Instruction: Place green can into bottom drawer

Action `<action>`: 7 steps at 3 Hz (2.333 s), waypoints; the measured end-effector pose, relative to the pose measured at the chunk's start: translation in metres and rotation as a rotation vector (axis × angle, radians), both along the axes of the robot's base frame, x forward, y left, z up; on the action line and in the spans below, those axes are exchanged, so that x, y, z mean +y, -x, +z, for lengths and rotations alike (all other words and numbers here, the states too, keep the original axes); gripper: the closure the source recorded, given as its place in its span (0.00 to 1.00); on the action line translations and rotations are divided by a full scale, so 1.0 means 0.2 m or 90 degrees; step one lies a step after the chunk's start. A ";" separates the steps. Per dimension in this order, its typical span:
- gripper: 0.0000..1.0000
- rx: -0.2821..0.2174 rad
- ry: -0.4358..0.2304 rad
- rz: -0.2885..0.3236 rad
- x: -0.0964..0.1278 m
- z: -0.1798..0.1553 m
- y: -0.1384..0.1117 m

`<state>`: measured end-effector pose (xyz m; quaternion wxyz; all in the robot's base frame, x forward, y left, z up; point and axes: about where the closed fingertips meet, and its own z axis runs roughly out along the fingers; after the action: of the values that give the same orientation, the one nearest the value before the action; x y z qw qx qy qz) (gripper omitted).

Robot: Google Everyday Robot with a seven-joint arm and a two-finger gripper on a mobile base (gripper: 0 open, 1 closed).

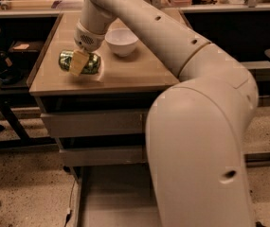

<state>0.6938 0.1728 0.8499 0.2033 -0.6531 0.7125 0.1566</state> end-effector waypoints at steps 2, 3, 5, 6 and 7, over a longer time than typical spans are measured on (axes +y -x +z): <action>1.00 0.068 -0.032 -0.072 -0.30 -0.01 0.45; 1.00 0.087 -0.012 -0.072 -0.34 -0.10 0.50; 1.00 0.076 -0.007 -0.082 -0.36 -0.08 0.56; 1.00 0.082 -0.027 -0.127 -0.41 -0.05 0.70; 1.00 0.130 -0.047 -0.216 -0.56 -0.19 0.92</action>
Offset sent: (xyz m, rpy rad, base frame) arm -0.1598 -0.1055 -0.0198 0.0392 0.2113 -0.1874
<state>0.5097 0.0616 0.8124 0.1772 -0.4966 0.8231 0.2111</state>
